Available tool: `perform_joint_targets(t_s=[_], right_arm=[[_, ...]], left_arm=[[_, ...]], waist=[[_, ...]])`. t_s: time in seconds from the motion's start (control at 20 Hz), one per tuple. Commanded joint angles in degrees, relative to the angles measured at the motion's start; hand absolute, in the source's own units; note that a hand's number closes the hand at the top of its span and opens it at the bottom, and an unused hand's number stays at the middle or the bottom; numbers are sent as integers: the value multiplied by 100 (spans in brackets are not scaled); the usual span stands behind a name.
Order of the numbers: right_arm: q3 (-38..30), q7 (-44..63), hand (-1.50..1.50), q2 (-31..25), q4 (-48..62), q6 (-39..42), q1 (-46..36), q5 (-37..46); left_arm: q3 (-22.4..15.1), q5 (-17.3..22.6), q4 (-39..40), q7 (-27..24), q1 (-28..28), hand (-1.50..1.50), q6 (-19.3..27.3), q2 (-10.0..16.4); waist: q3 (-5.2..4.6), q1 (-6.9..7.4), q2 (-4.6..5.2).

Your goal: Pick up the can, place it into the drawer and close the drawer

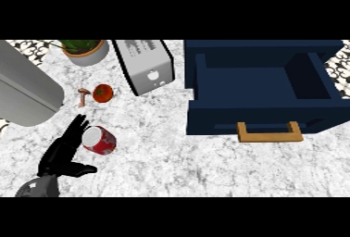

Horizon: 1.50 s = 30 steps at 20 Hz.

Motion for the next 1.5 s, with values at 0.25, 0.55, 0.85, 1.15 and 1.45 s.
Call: perform_joint_targets(t_s=[0.25,0.55,0.85,1.15,1.45], right_arm=[[-78,217,-150,203,-162,81,-72,-46],[-55,321,-150,73,-104,-75,-259,3],[119,417,-150,380,-425,-37,-24,57],[-319,474,-150,30,-313,-61,38,-533],[-213,550,-150,282,-567,5,210,-397]], left_arm=[[-85,-236,1375,-834,-581,-150,-166,-58],[85,-1,1756,-720,-871,-150,-154,-178],[107,146,2066,-456,-1338,150,-754,-69],[-70,390,948,-80,-1079,150,-1156,-186],[281,767,505,-7,-1044,150,171,-756]], waist=[[0,-6,1],[1,15,0],[-1,-19,6],[10,72,-37],[10,80,-41]])
